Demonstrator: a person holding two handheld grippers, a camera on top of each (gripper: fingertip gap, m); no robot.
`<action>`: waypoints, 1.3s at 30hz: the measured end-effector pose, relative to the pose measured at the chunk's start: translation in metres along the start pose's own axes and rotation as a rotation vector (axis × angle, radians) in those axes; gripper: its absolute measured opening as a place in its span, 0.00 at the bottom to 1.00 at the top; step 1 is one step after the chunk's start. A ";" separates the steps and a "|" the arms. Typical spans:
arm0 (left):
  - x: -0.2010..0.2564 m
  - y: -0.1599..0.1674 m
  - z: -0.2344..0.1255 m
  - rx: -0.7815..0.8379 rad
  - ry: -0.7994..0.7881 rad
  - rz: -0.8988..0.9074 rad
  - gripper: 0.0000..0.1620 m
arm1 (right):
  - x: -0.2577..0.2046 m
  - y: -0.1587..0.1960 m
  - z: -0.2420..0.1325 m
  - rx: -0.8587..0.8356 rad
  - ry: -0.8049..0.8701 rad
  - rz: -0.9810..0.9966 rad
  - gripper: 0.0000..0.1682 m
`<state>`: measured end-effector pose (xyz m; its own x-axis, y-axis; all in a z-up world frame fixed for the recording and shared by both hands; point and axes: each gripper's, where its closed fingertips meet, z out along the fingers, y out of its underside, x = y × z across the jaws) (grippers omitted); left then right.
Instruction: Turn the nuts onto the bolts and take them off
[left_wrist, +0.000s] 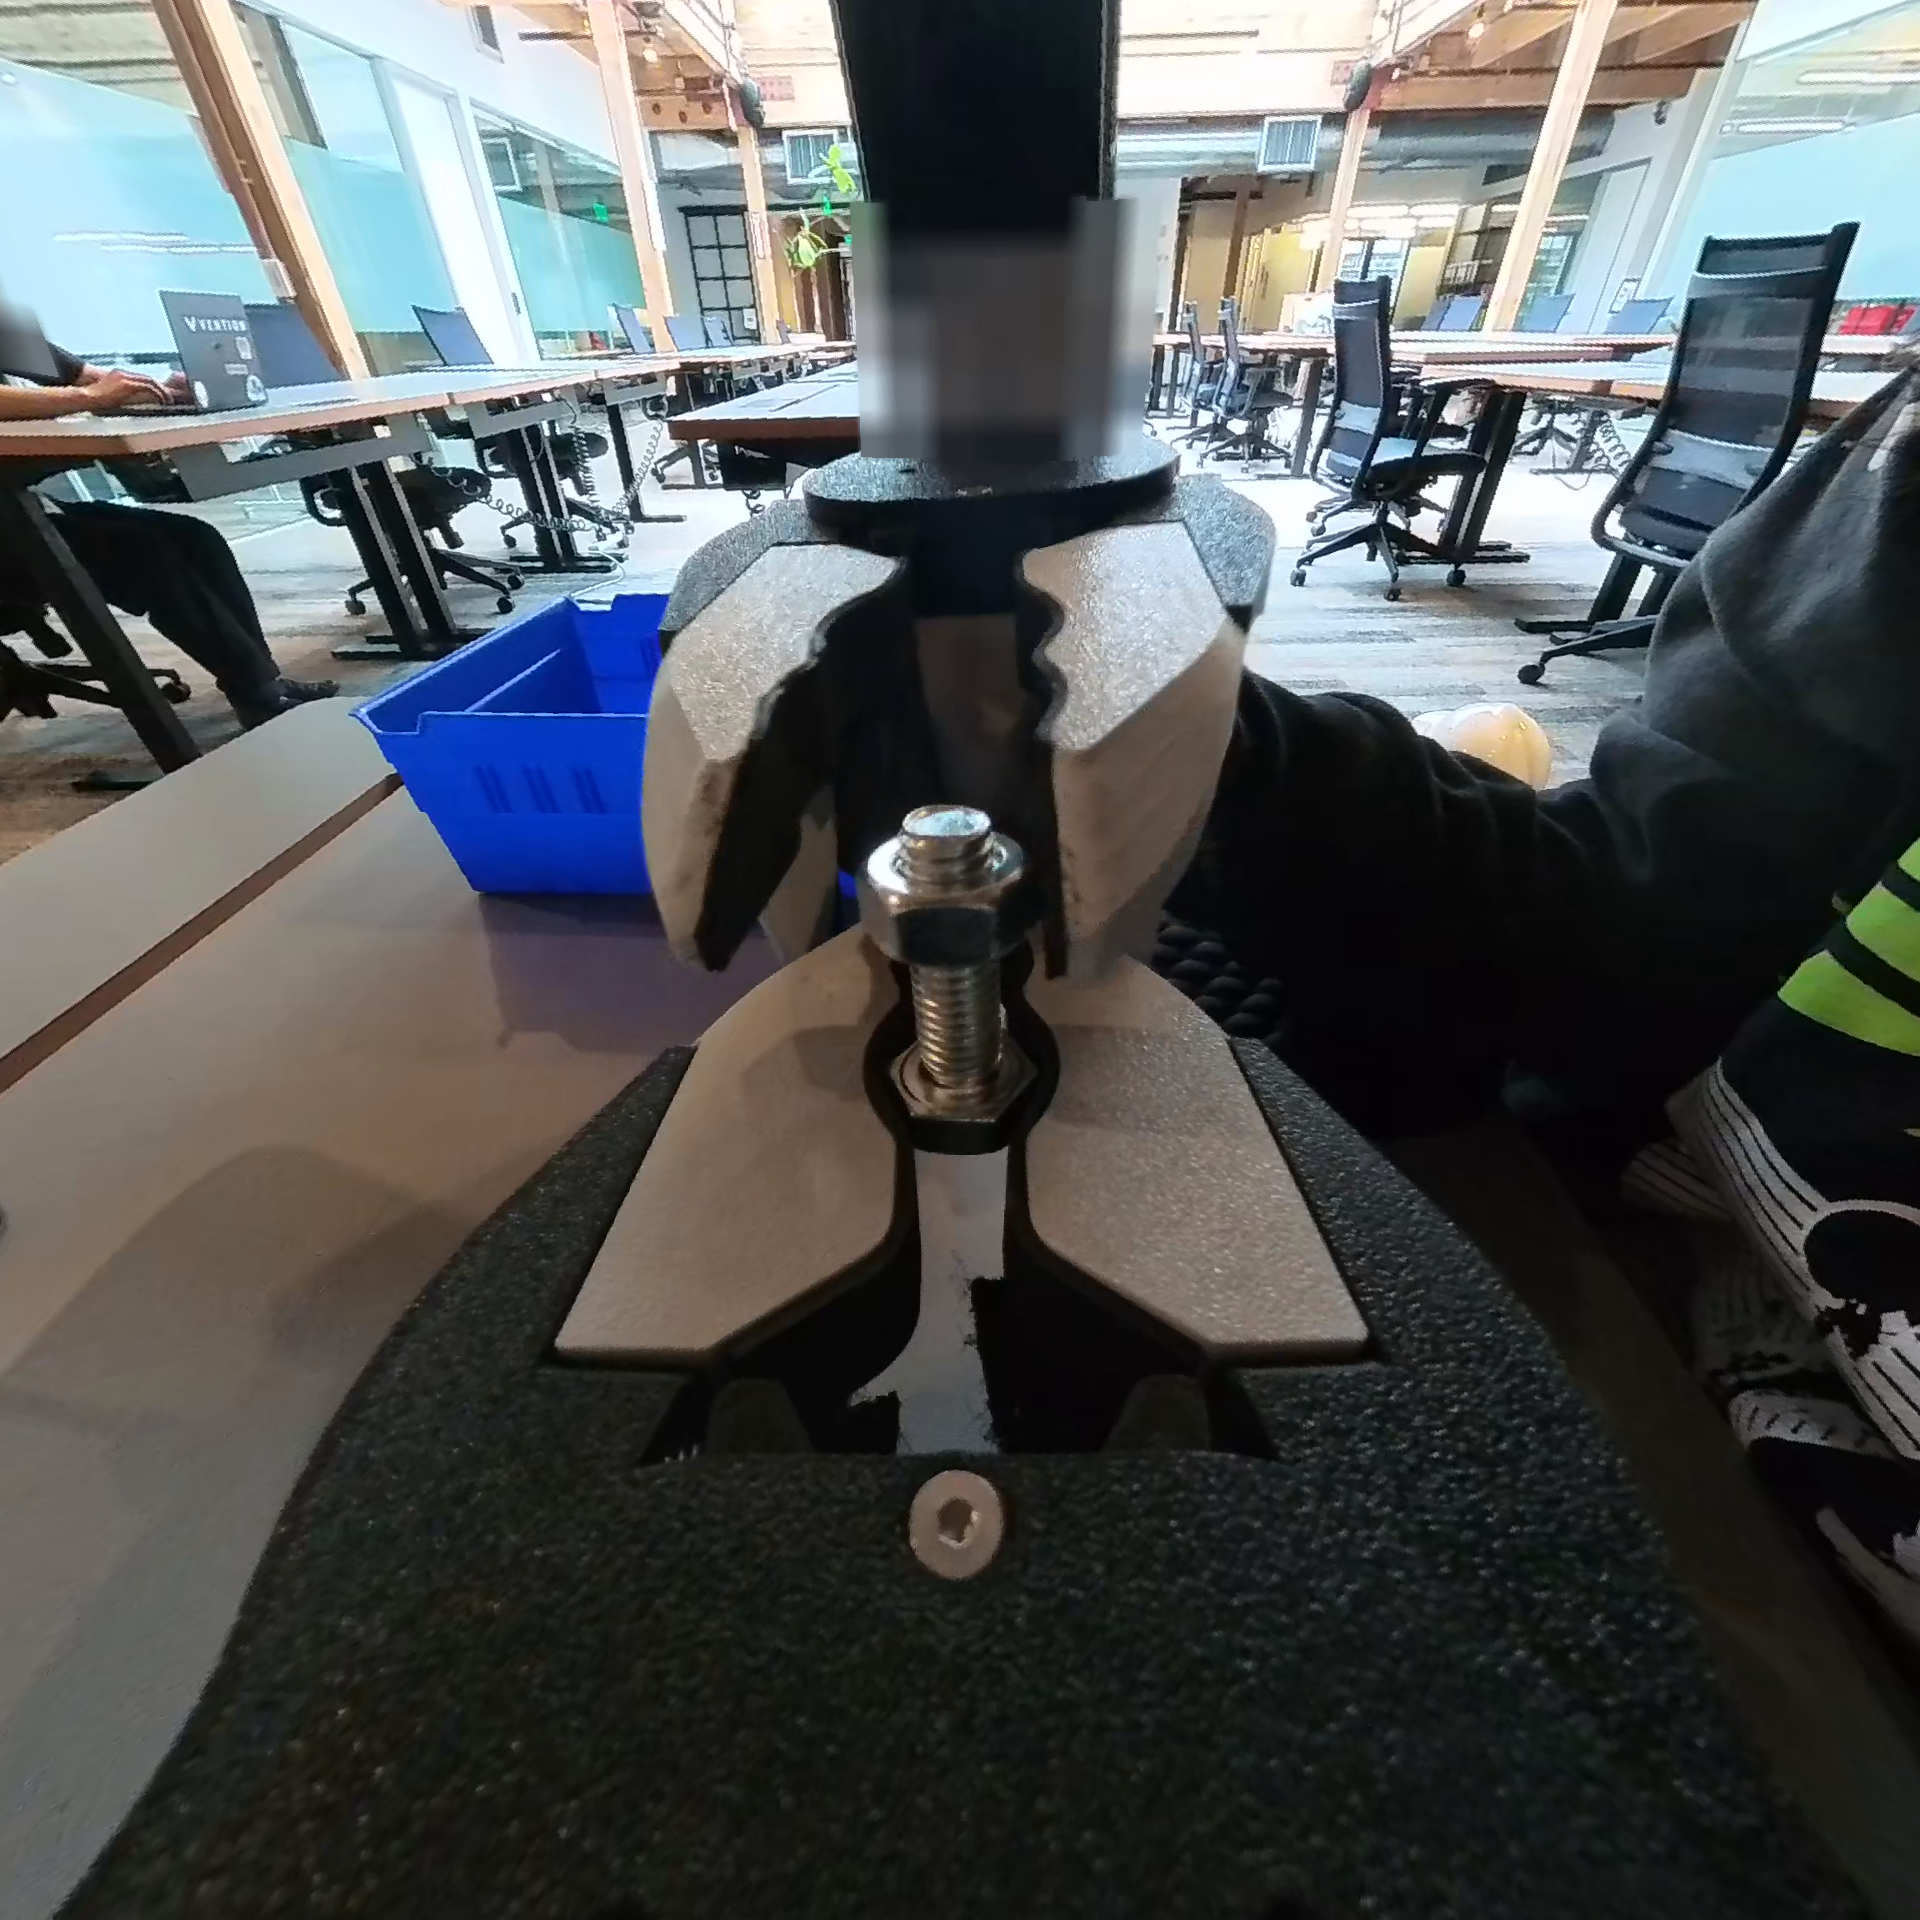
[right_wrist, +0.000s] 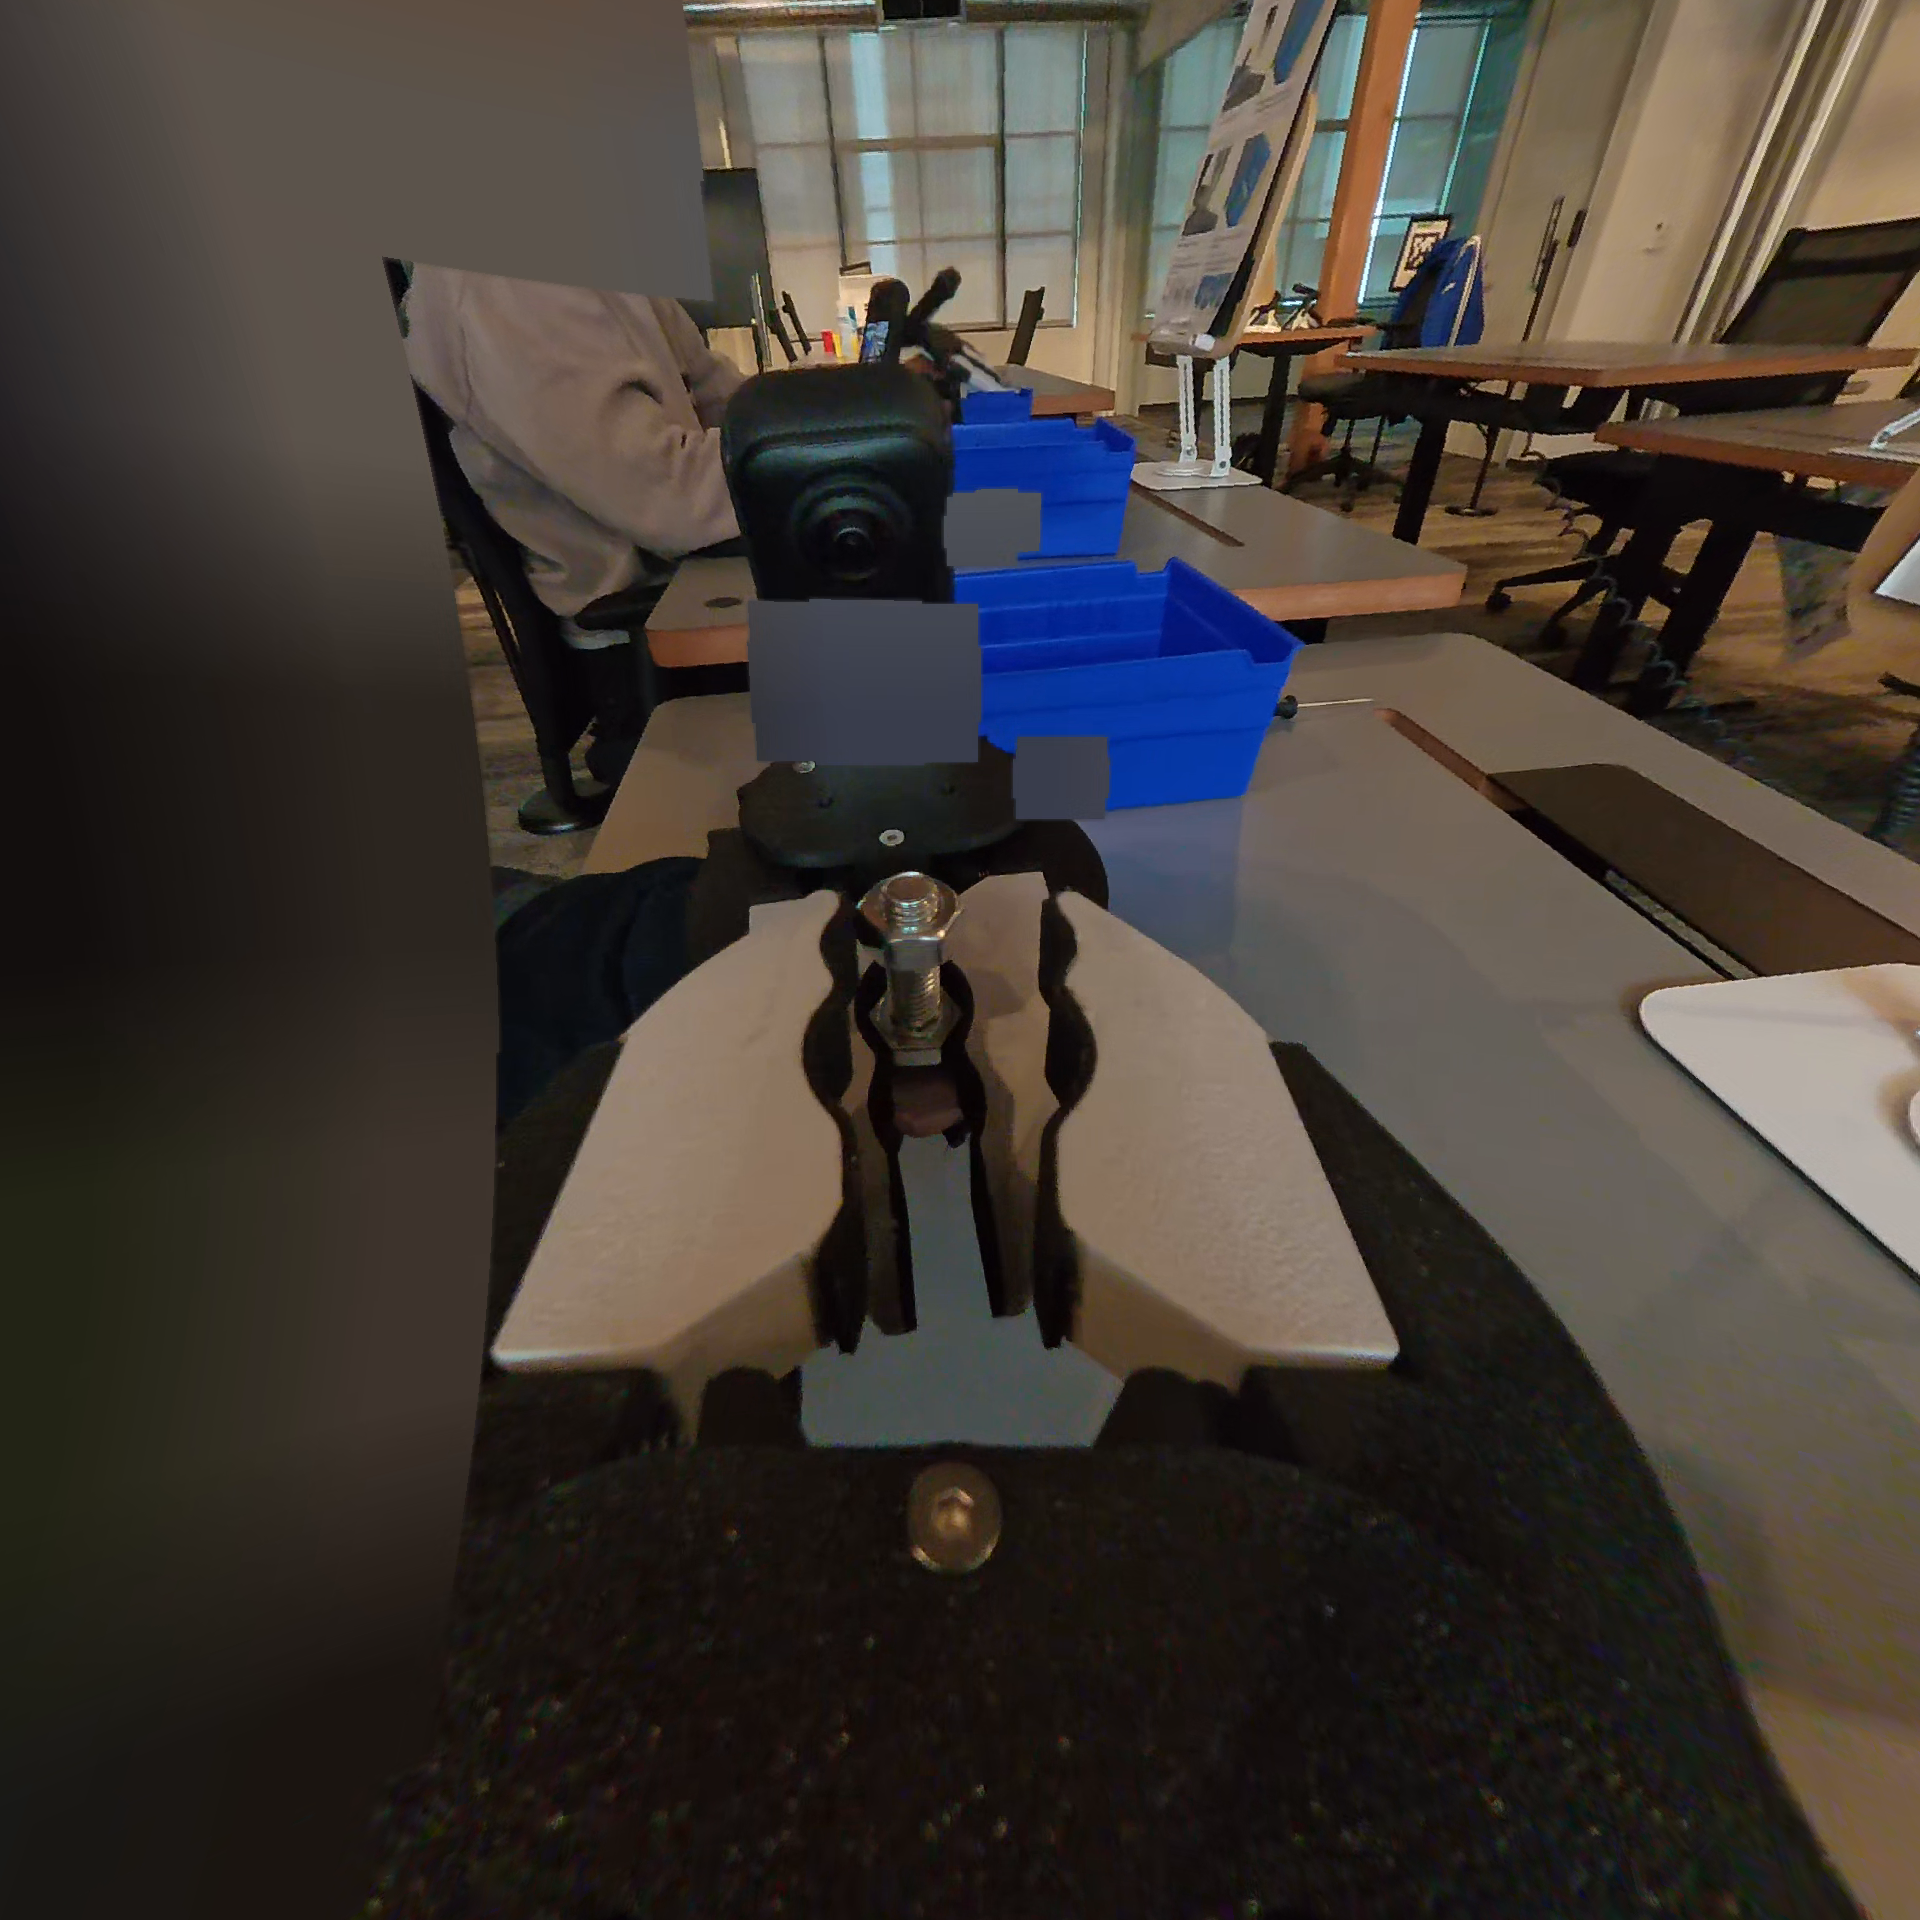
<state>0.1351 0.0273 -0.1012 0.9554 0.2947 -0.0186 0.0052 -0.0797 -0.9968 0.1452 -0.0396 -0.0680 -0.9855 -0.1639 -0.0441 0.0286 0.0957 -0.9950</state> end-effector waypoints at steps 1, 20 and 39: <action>0.000 0.000 0.000 0.000 0.000 0.000 0.06 | 0.000 0.000 -0.001 -0.003 -0.003 0.001 0.19; 0.000 -0.002 -0.001 0.009 0.001 0.004 0.08 | -0.005 -0.001 -0.002 -0.001 -0.025 -0.016 0.25; 0.000 -0.007 -0.005 0.031 -0.003 0.007 0.08 | 0.006 -0.009 -0.023 0.046 0.027 -0.030 0.00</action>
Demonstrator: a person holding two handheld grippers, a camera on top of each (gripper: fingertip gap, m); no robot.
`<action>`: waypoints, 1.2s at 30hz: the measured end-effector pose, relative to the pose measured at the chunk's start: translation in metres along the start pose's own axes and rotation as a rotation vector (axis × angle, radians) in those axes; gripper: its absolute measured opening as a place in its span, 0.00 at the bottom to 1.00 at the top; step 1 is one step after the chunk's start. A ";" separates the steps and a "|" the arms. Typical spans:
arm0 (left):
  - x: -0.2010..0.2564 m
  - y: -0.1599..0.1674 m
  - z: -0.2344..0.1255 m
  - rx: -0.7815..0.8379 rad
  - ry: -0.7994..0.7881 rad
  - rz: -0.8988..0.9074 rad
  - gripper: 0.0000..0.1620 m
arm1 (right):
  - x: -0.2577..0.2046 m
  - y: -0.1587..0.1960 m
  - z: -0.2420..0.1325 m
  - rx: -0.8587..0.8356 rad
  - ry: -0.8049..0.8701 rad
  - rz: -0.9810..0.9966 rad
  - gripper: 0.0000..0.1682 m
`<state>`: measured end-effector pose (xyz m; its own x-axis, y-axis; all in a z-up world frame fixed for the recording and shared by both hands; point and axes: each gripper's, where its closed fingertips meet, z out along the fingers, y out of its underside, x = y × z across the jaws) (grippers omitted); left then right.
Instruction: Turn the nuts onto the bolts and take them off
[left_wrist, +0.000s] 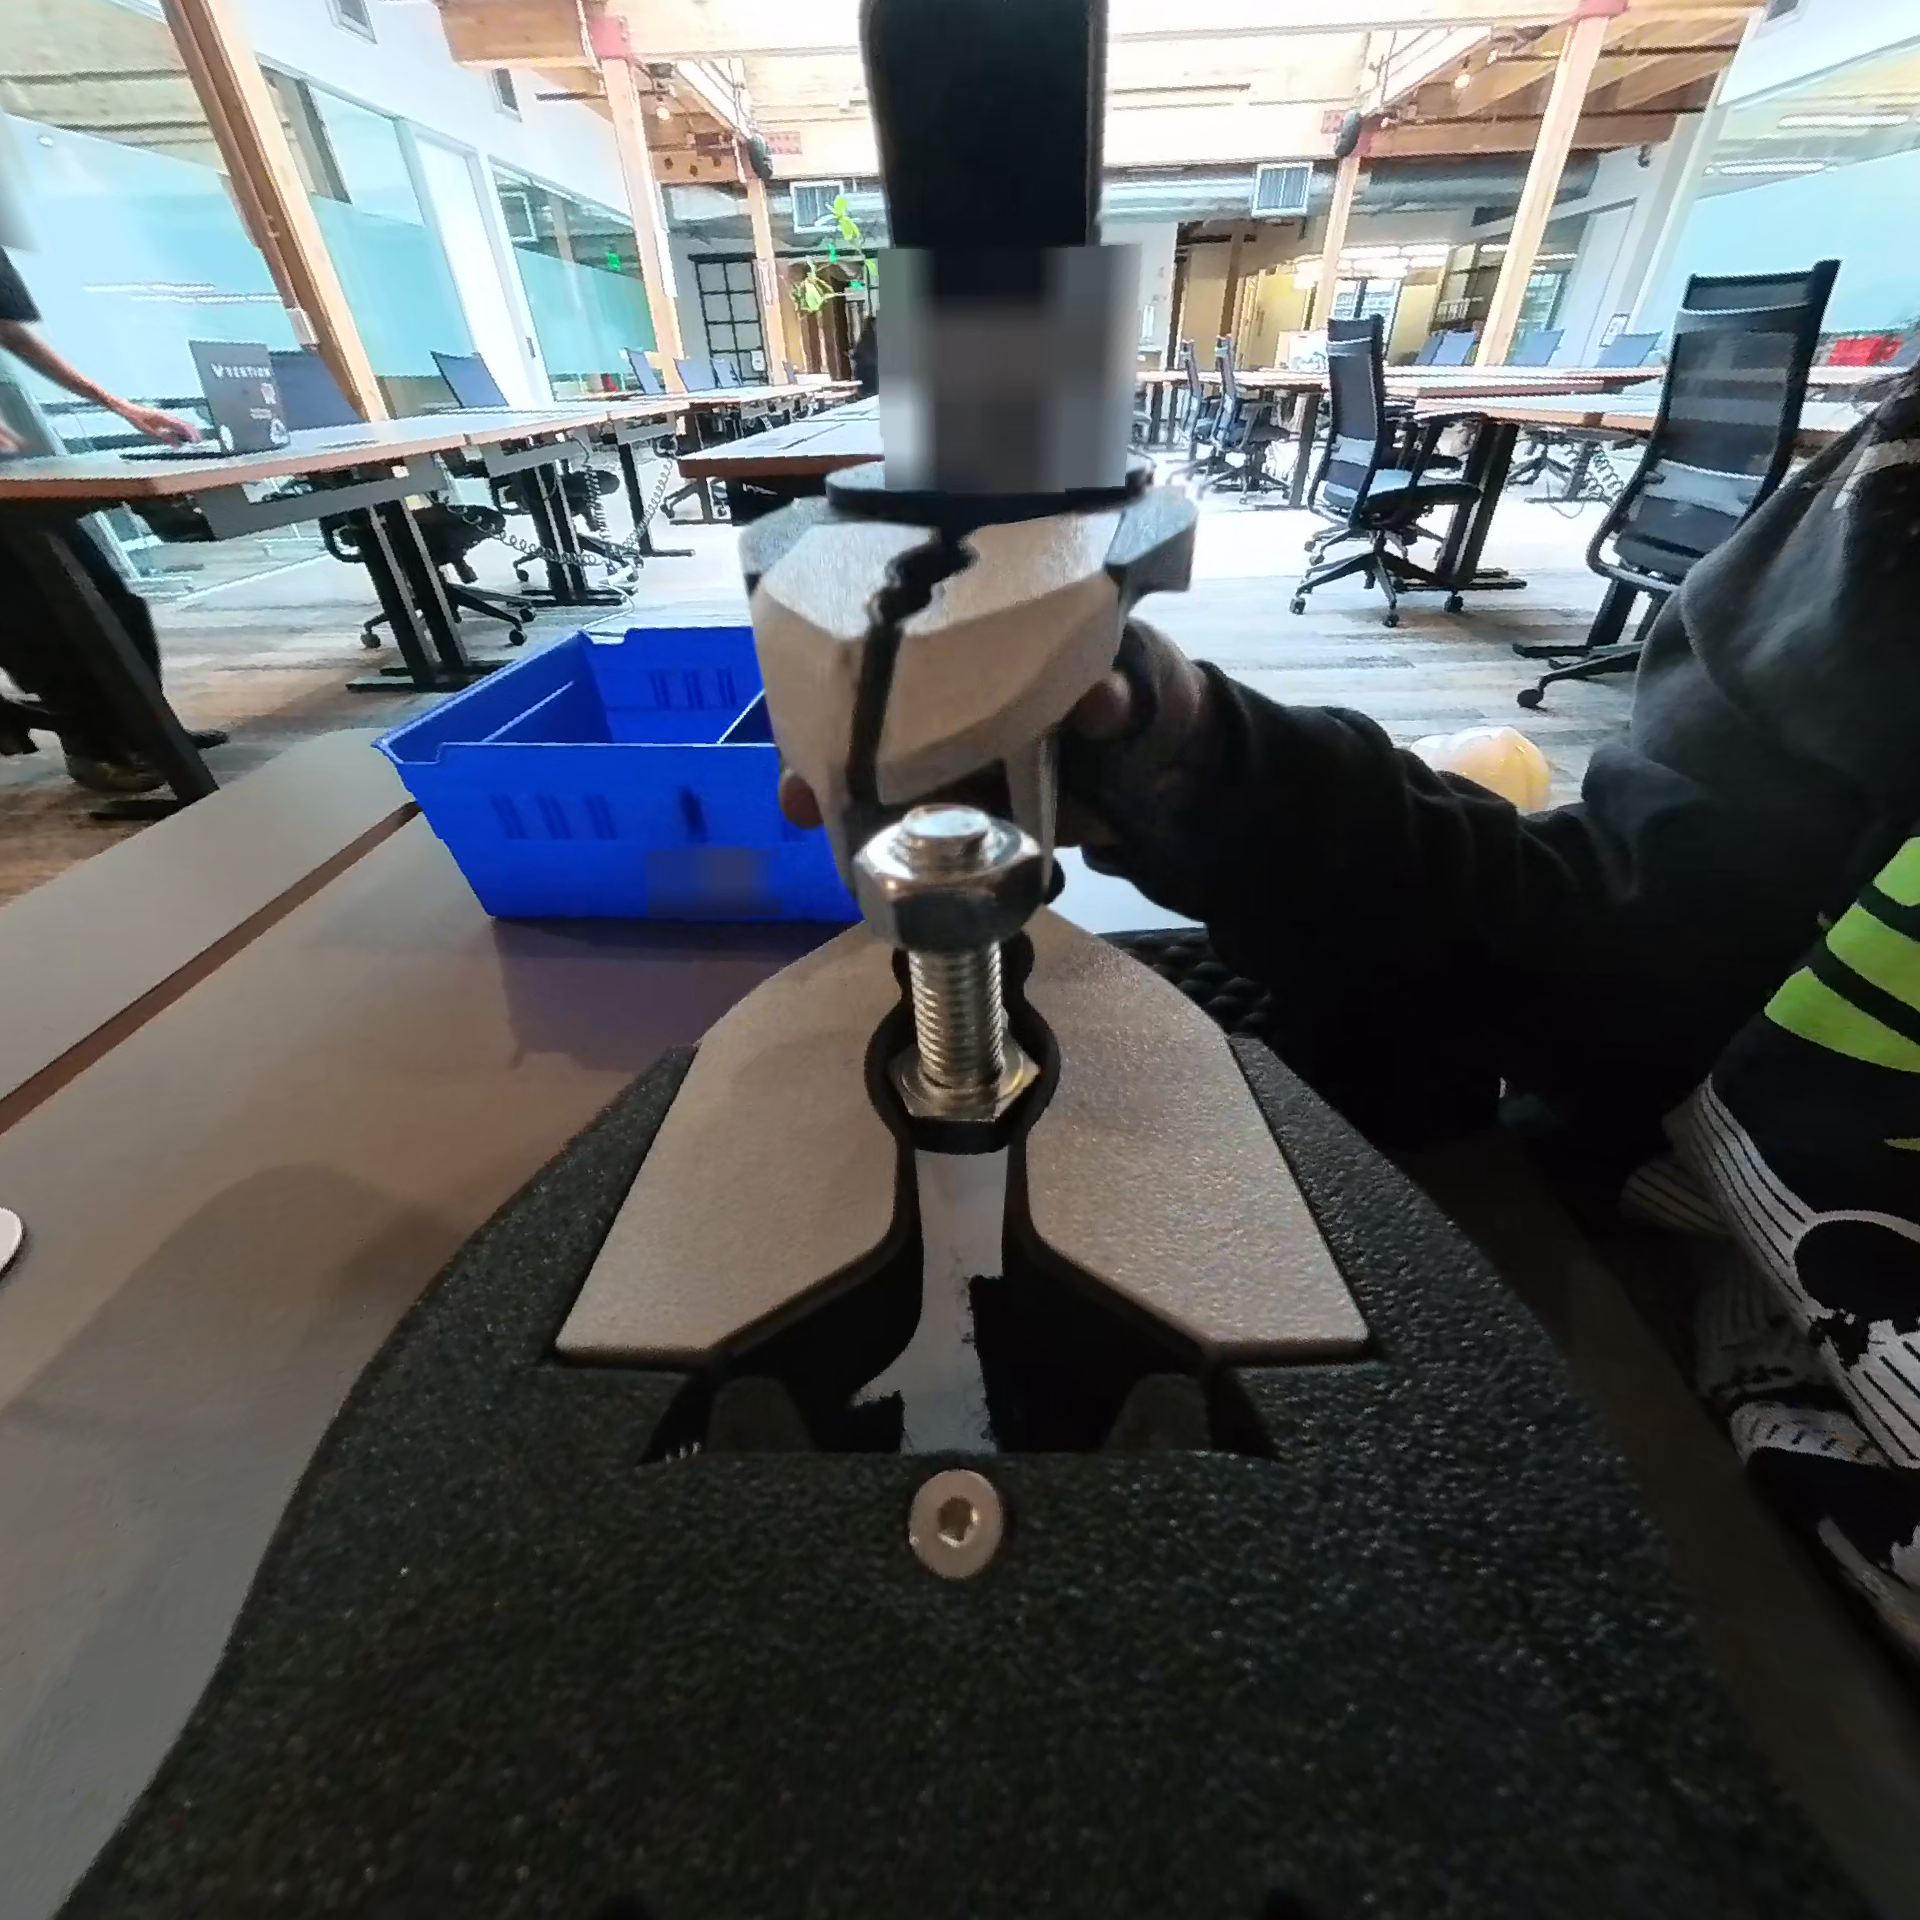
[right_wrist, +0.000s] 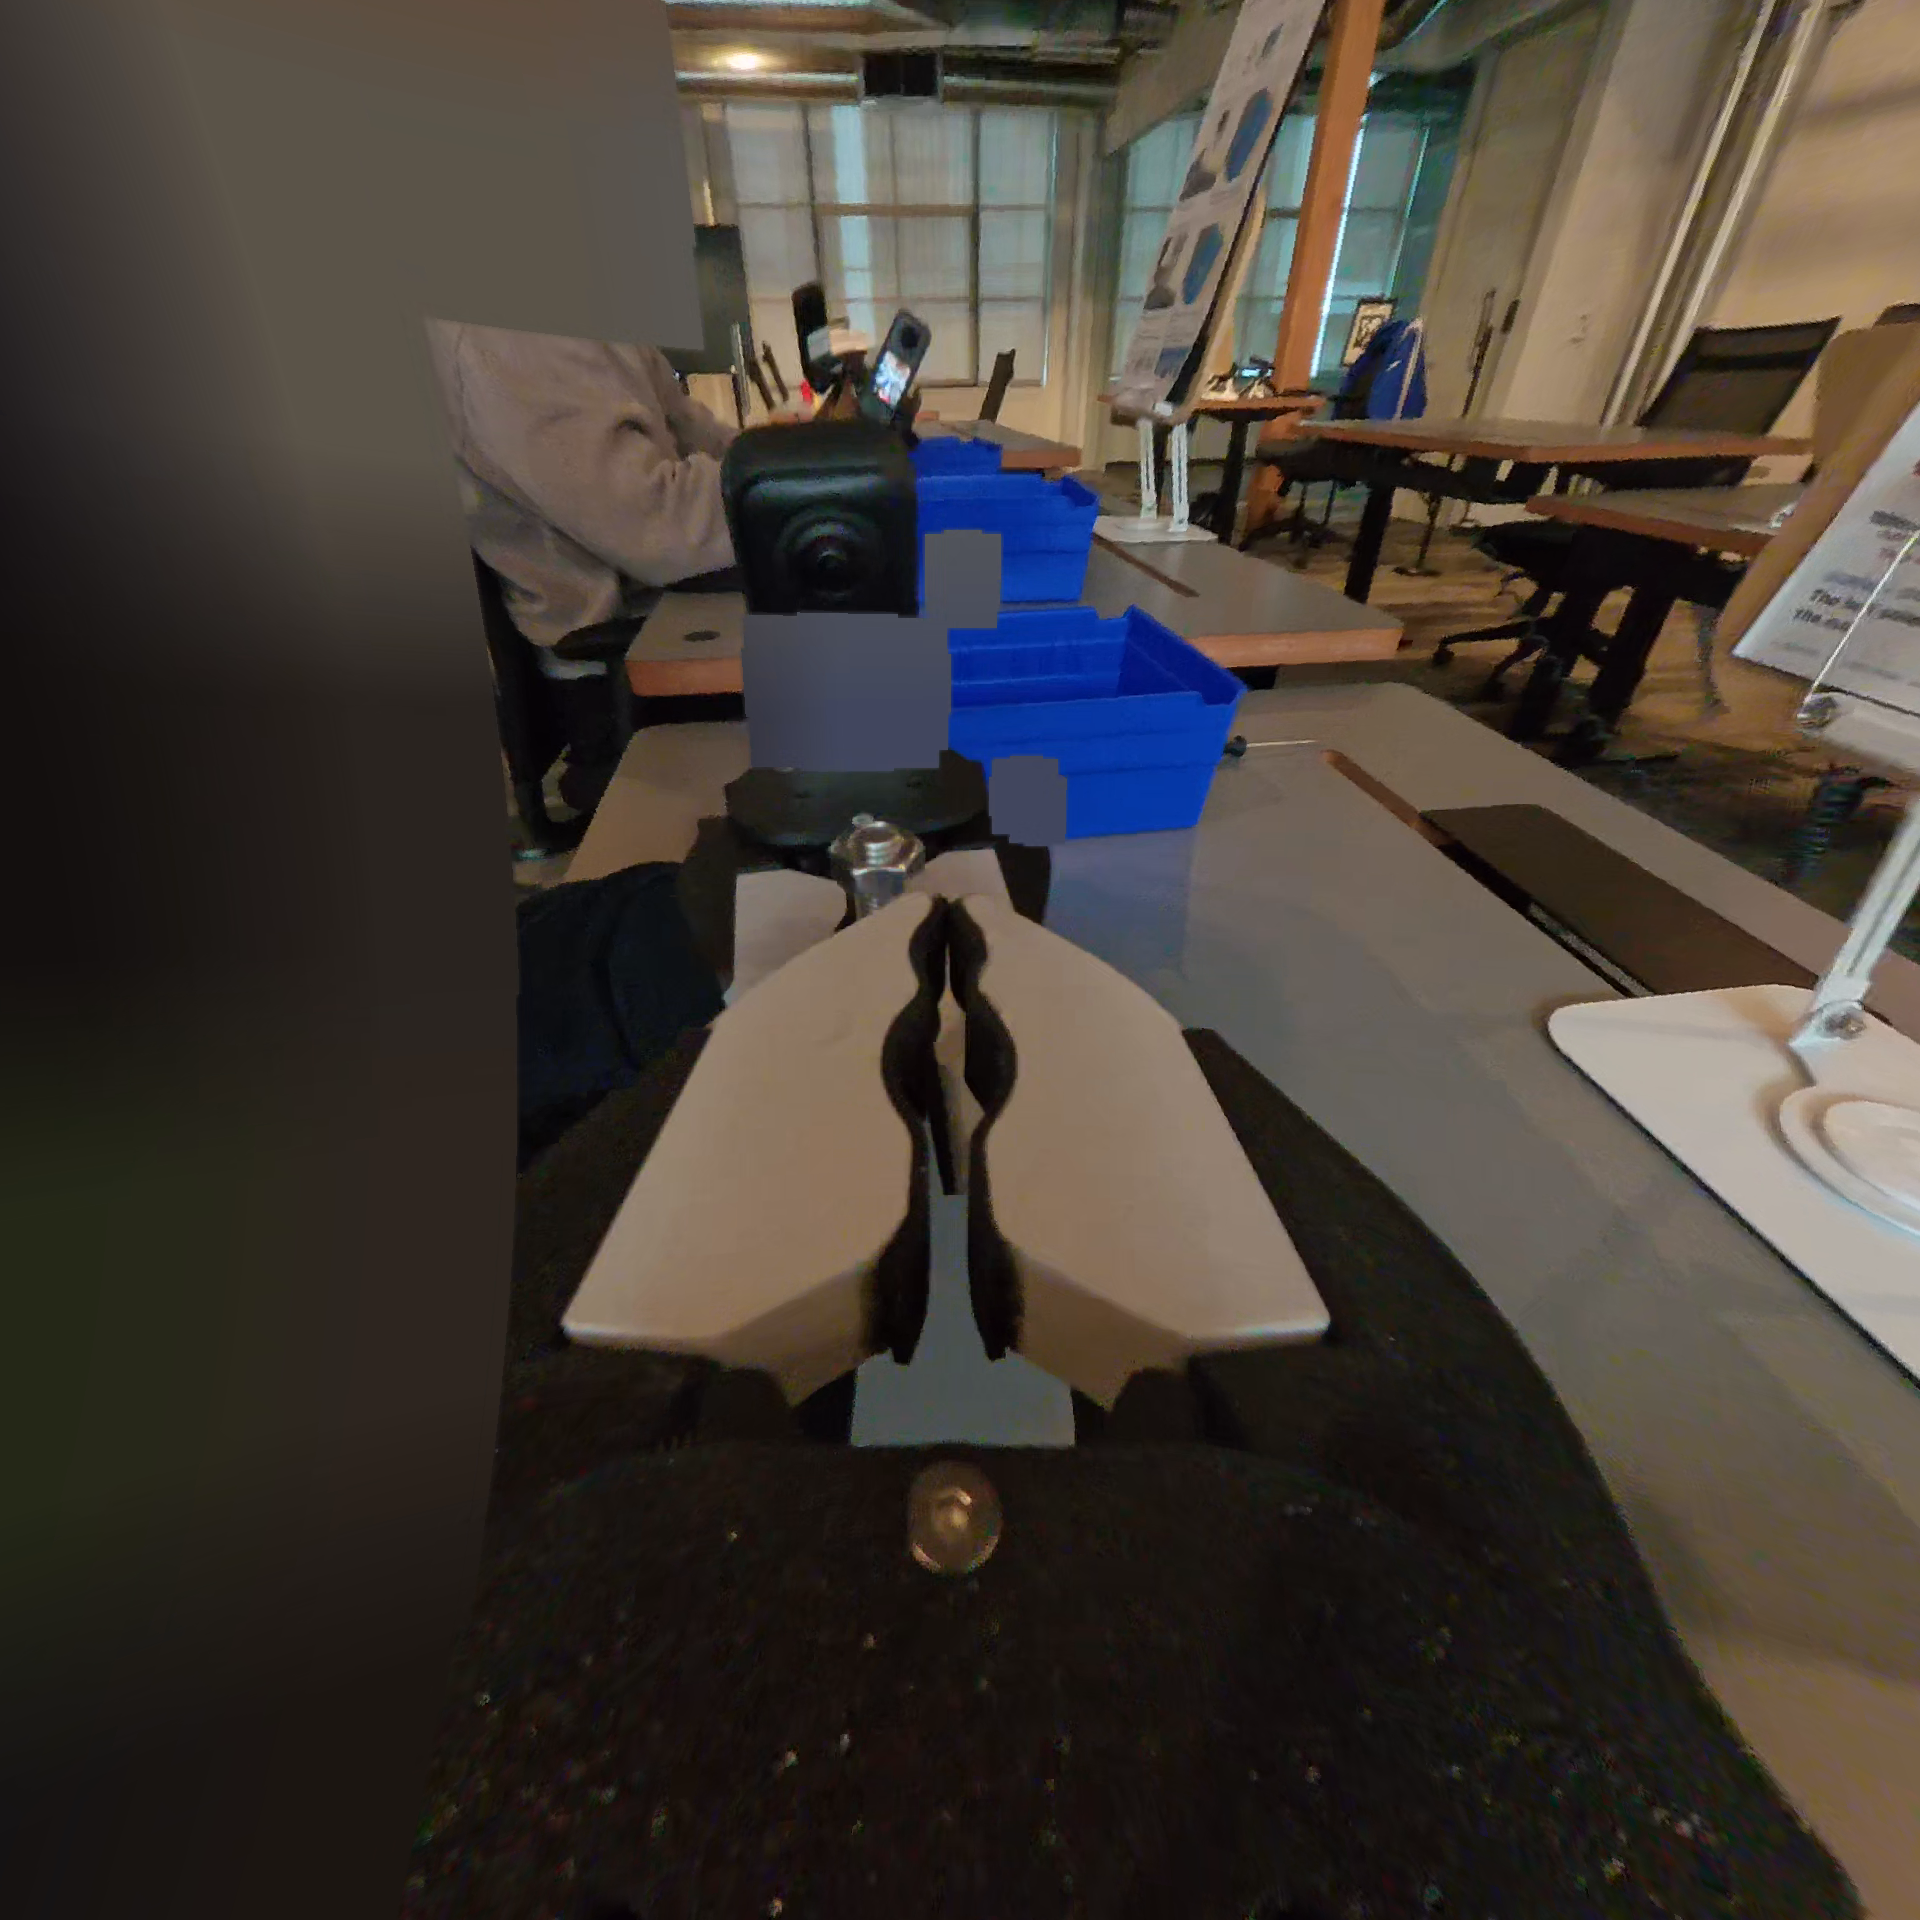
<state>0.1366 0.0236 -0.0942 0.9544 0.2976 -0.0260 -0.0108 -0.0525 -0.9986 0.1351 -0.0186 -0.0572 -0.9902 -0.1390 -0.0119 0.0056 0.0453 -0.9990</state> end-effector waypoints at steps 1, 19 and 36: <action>0.000 0.000 0.000 -0.002 0.001 0.000 0.08 | 0.000 -0.002 -0.001 0.012 -0.004 0.005 0.00; 0.001 0.003 0.003 -0.016 0.009 -0.001 0.08 | -0.009 0.005 0.024 -0.010 -0.040 0.034 0.22; 0.001 0.001 0.001 -0.006 0.012 -0.002 0.08 | -0.004 -0.001 0.006 0.013 -0.022 0.003 0.06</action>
<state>0.1377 0.0248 -0.0956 0.9579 0.2862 -0.0234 -0.0070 -0.0580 -0.9983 0.1402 -0.0238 -0.0562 -0.9869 -0.1603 -0.0159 0.0108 0.0327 -0.9994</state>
